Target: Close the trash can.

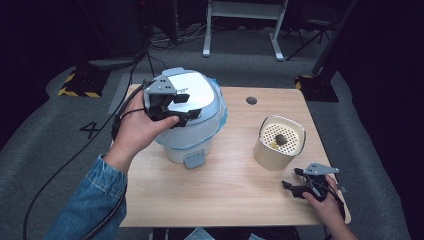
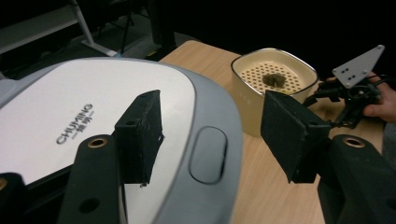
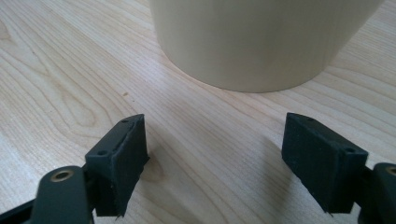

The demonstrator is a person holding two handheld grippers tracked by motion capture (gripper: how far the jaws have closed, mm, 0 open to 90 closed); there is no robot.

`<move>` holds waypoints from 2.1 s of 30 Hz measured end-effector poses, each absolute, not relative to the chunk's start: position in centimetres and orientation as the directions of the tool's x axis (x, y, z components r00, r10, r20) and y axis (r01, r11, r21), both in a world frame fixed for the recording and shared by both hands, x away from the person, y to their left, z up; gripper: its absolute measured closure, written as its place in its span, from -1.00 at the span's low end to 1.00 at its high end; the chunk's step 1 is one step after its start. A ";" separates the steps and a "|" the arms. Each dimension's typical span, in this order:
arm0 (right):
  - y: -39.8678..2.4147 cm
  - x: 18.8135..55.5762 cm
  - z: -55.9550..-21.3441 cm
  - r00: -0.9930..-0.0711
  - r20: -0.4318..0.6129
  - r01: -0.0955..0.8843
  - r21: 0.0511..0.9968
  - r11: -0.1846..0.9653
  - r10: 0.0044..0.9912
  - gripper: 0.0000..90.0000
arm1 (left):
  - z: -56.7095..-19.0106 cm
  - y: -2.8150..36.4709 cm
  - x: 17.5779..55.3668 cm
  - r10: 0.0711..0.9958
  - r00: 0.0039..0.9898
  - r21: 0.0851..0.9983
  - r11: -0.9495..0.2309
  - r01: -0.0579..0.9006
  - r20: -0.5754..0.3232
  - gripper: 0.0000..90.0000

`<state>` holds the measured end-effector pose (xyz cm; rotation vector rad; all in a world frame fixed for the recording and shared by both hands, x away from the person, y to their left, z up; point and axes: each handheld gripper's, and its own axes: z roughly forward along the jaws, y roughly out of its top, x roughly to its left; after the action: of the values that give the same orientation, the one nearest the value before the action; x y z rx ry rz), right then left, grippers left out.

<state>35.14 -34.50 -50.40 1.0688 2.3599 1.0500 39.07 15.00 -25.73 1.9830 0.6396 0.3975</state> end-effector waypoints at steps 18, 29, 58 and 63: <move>-34.5 35.1 -50.4 -0.657 -0.008 0.499 0.745 0.443 0.754 -0.50 | -28.8 16.6 33.1 0.590 0.807 0.882 -0.387 0.269 0.013 -0.17; -34.5 35.1 -50.4 -0.657 -0.008 0.499 0.745 0.443 0.754 -0.50 | -32.7 17.6 31.3 0.606 0.796 0.872 -0.395 0.289 0.011 -0.20; -34.5 35.2 -50.4 -0.657 -0.008 0.499 0.745 0.443 0.753 -0.50 | -46.8 18.4 32.3 0.682 0.723 0.755 -0.418 0.505 -0.106 -0.26; -34.5 35.2 -50.4 -0.657 -0.008 0.499 0.745 0.443 0.754 -0.50 | -48.5 18.0 32.2 0.694 0.715 0.697 -0.472 0.540 -0.083 -0.29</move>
<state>35.16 -34.48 -50.39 1.0682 2.3607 1.0492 32.24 18.00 -48.55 2.1904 0.9323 0.2732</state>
